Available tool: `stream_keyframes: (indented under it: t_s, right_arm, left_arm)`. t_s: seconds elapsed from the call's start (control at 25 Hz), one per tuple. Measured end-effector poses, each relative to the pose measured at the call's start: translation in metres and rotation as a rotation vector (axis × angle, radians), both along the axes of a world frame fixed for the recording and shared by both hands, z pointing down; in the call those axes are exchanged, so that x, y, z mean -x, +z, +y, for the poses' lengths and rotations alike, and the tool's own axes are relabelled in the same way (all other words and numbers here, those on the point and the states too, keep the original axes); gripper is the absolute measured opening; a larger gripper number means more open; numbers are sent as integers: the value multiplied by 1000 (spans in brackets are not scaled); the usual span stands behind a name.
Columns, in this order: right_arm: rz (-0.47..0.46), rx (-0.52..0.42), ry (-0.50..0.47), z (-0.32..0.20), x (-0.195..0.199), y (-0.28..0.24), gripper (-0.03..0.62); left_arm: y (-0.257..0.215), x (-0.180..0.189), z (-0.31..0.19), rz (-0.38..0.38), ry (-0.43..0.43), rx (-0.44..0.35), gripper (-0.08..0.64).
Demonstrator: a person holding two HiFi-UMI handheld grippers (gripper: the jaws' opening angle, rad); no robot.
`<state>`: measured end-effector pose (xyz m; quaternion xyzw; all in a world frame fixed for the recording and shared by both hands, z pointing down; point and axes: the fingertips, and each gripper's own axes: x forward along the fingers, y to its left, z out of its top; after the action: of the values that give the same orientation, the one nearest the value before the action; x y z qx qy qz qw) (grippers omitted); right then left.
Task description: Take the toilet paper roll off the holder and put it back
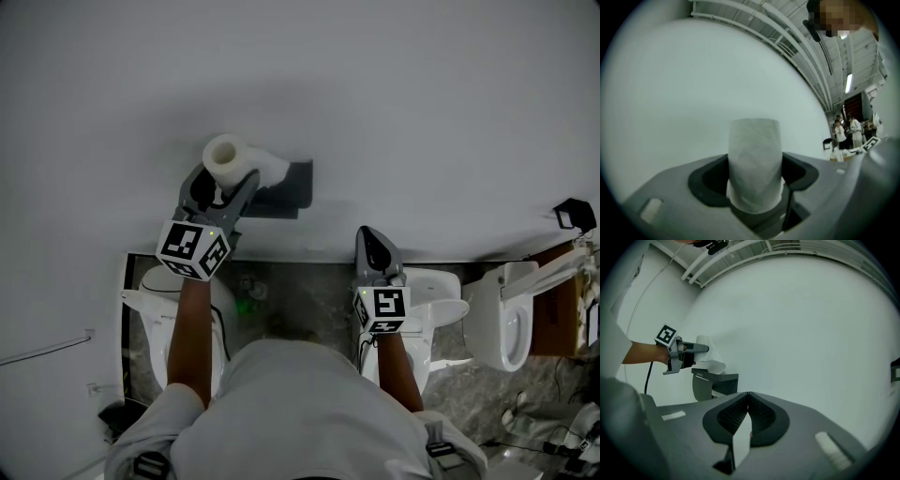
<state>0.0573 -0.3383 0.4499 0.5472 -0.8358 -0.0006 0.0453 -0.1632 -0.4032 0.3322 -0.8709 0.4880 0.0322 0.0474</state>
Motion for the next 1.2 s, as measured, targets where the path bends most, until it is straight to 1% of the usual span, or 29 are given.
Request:
stream_keyframes:
  t_s: [0.4, 0.68, 1.2]
  right_arm:
    - [0, -1, -5, 5, -1, -1, -2]
    - [4, 3, -8, 4, 2, 1, -2]
    - [-2, -19, -20, 2, 3, -5, -2]
  left_arm:
    - [-26, -3, 0, -32, 9, -29, 318]
    - [-45, 7, -3, -46, 4, -48, 318]
    - [-84, 9, -2, -45, 15, -98, 318]
